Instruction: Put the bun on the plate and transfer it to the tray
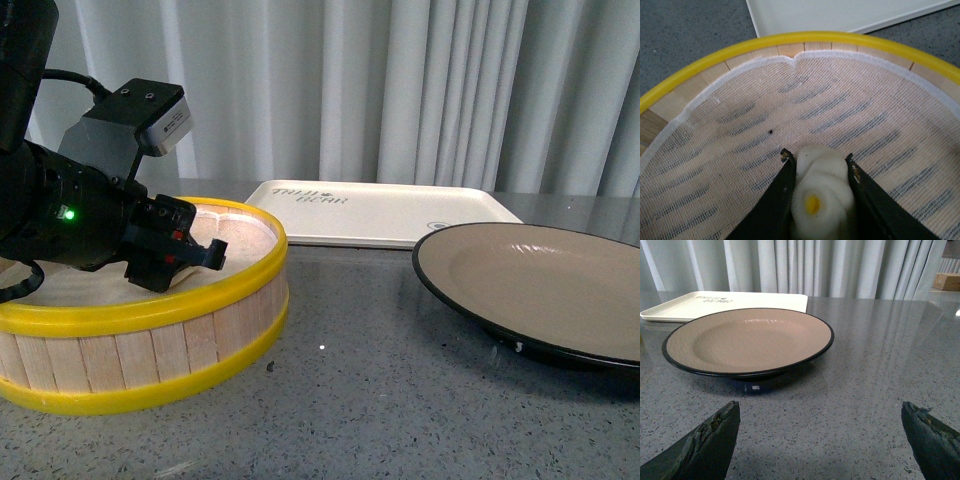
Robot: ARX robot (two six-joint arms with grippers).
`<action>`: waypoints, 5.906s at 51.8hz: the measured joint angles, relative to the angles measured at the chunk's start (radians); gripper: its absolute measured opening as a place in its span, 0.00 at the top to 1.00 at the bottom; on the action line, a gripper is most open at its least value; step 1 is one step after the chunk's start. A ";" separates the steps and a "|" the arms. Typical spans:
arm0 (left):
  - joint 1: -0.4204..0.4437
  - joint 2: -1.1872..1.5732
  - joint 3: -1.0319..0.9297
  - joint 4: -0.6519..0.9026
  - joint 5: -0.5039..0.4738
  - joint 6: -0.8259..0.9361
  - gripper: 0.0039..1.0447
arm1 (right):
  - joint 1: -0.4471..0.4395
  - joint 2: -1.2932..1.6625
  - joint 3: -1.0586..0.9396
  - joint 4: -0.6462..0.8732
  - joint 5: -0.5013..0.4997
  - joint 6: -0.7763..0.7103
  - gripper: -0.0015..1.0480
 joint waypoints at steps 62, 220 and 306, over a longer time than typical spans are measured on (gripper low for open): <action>-0.374 0.155 0.343 0.024 0.129 0.163 0.95 | 0.000 0.000 0.000 0.000 0.000 0.000 0.08; -0.113 -0.193 -0.269 0.560 -0.404 -0.207 0.75 | 0.000 0.000 0.000 0.000 0.000 0.000 0.08; 0.236 -1.143 -0.984 0.309 -0.032 -0.207 0.96 | 0.000 0.000 0.000 0.000 0.000 0.000 0.08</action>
